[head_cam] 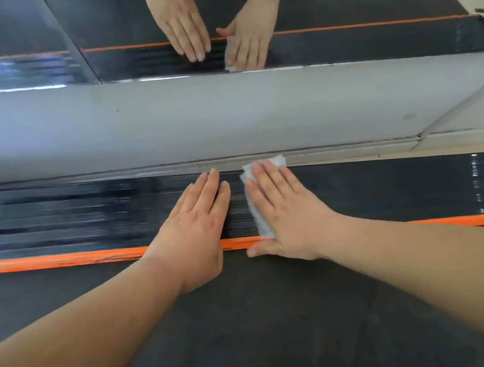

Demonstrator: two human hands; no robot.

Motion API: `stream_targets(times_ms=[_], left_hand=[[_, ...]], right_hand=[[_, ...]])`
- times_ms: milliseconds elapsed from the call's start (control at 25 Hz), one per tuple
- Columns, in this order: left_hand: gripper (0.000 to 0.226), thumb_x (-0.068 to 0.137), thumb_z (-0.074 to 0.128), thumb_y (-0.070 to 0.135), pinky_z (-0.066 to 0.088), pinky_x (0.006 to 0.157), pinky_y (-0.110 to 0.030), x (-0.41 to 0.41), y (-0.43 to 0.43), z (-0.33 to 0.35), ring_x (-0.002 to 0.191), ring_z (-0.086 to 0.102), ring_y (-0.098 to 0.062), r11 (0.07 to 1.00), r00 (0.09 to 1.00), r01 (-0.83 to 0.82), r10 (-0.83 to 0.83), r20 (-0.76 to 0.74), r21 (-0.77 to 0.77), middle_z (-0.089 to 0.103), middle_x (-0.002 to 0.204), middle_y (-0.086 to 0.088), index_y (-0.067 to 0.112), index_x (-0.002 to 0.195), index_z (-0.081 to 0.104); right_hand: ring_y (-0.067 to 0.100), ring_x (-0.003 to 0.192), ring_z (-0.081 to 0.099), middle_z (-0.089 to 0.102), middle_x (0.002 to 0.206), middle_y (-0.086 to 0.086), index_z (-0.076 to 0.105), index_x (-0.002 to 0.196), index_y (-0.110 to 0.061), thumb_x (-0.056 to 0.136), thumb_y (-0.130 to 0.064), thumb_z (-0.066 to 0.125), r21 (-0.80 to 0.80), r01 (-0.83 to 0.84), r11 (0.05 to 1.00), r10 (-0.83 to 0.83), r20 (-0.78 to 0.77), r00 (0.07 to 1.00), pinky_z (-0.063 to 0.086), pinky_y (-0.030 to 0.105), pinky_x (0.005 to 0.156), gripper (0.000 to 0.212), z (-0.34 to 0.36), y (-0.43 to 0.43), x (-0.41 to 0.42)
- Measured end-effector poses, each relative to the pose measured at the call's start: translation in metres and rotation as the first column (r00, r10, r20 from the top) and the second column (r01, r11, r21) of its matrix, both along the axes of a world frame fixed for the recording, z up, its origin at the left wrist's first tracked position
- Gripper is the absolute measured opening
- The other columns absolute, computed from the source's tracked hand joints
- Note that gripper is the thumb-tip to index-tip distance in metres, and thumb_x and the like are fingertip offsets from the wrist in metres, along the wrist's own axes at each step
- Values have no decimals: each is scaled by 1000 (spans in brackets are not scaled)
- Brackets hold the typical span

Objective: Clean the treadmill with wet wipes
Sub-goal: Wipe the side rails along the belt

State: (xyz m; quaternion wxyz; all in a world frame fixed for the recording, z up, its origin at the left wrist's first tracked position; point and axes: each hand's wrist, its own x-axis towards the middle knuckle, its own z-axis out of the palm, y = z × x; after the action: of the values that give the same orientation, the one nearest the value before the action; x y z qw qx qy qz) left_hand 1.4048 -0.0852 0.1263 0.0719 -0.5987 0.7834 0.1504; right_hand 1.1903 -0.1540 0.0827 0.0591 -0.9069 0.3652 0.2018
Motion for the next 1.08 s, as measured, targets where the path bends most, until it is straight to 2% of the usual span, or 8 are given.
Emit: stream_targets(times_ms=[160, 320, 520, 600, 720, 840, 1000, 1080], left_hand=[[91, 95, 45, 30, -10, 126, -39, -12, 7, 0, 152, -27, -27, 995, 996, -91, 90, 11, 33, -30, 164, -14, 8, 158, -16], [91, 94, 44, 23, -12, 125, -38, -33, 4, -4, 152, -29, -27, 993, 998, -59, 56, 35, 99, -32, 163, -12, 10, 158, -19], [93, 90, 46, 20, -8, 126, -38, -94, -19, 2, 153, -25, -25, 996, 996, 53, -47, -80, 70, -28, 165, -10, 12, 160, -15], [94, 89, 47, 20, -6, 127, -40, -120, -21, 1, 153, -25, -25, 988, 984, 143, -135, -115, 61, -29, 165, -9, 13, 160, -15], [92, 92, 47, 22, -6, 127, -40, -136, -26, 1, 153, -26, -26, 992, 986, 120, -113, -124, 50, -29, 165, -10, 11, 160, -14], [92, 93, 48, 28, -4, 127, -41, -125, -29, 0, 153, -25, -26, 996, 993, 43, -33, -117, 77, -28, 165, -11, 10, 160, -14], [97, 81, 31, 48, -4, 127, -39, -100, -27, -1, 153, -26, -23, 991, 997, -19, 29, -76, 135, -28, 165, -8, 12, 160, -14], [95, 88, 38, 44, -4, 127, -40, -95, -27, -2, 153, -26, -25, 989, 999, -27, 32, -35, 145, -28, 165, -10, 10, 159, -15]], right_hand=[[35, 150, -33, -31, 162, 22, -23, 157, -6, 81, -93, 5, -37, -11, 999, 14, 86, 996, -6, 53, 126, 119, -9, 5, 25], [33, 154, -23, -20, 167, 21, -10, 161, -6, 89, -87, 12, -81, 52, 995, -41, 137, 990, 2, 50, 128, 111, -15, 15, -36], [29, 152, -29, -27, 165, 17, -20, 159, -8, 78, -95, 0, -78, 343, 936, -346, -19, 938, -1, 47, 128, 120, 2, 6, -141], [29, 150, -34, -35, 162, 17, -28, 155, -7, 80, -94, 0, -66, 373, 925, -378, -94, 921, -6, 46, 128, 118, 9, 9, -163], [33, 148, -37, -38, 159, 21, -31, 153, -4, 76, -94, -7, -43, 403, 914, -405, -118, 907, -7, 49, 127, 120, 13, 14, -161], [37, 147, -37, -36, 159, 24, -26, 155, -2, 73, -97, -5, 8, 358, 934, -357, -27, 934, -7, 53, 126, 127, 11, 19, -117], [37, 148, -36, -34, 160, 24, -23, 156, -3, 76, -96, 3, 28, 189, 982, -191, 101, 976, -8, 54, 125, 125, -2, 18, -54], [33, 148, -37, -36, 161, 21, -25, 156, -5, 77, -97, 3, 15, 134, 991, -135, 98, 986, -8, 52, 125, 124, -1, 15, -60]])
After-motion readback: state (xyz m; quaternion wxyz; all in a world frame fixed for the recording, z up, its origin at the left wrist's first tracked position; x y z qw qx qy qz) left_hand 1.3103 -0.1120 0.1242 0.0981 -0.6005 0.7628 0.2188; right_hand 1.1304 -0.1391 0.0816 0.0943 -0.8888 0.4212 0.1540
